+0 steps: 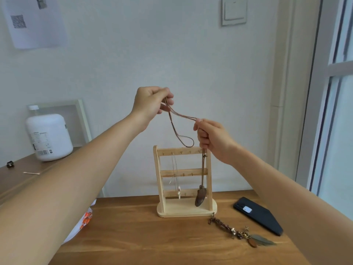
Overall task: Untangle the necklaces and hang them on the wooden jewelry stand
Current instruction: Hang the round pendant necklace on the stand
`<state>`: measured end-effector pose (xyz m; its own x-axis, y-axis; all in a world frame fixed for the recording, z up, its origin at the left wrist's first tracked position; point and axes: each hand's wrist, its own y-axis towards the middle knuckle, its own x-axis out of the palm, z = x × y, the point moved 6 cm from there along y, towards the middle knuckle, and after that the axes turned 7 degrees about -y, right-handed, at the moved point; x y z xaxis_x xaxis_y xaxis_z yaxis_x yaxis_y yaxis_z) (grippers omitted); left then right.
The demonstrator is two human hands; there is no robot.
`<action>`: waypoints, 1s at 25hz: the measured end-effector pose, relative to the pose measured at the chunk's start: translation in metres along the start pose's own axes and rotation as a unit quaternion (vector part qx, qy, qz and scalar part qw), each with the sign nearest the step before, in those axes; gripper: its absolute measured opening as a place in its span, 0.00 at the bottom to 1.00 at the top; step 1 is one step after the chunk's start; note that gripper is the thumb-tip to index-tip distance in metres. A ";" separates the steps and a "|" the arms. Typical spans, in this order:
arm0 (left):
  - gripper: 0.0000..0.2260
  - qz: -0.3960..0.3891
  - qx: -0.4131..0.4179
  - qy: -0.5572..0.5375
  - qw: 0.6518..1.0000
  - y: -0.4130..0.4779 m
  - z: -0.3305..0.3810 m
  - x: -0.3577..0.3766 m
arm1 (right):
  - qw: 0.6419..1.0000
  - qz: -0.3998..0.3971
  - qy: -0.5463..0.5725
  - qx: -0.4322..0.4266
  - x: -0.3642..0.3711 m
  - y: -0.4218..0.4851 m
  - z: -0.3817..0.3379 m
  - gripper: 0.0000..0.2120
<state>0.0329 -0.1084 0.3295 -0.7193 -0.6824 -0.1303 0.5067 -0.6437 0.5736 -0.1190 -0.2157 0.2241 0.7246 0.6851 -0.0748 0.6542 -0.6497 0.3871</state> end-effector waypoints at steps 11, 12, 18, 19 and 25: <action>0.16 -0.159 -0.129 -0.081 0.975 -0.029 -0.018 0.031 | 0.983 -0.049 -0.164 -0.060 0.019 0.028 -0.071 0.14; 0.16 -0.167 -0.151 -0.097 0.970 -0.033 -0.024 0.031 | 0.981 -0.052 -0.182 -0.050 0.020 0.028 -0.068 0.14; 0.13 -0.137 -0.130 -0.079 0.979 -0.046 -0.073 0.021 | 0.974 -0.094 -0.206 0.022 0.013 0.016 -0.025 0.12; 0.11 -0.130 -0.130 -0.079 0.980 -0.048 -0.082 0.019 | 0.973 -0.098 -0.208 0.029 0.012 0.015 -0.018 0.12; 0.08 -0.128 -0.134 -0.018 0.982 -0.056 -0.126 0.020 | 0.956 -0.066 -0.283 0.044 0.005 0.018 0.019 0.05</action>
<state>0.0504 -0.1297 0.1932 -0.8538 -0.4762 -0.2104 0.4104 -0.8643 0.2908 -0.0993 -0.2297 0.2135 0.6191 0.4921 -0.6120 0.7462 -0.6115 0.2631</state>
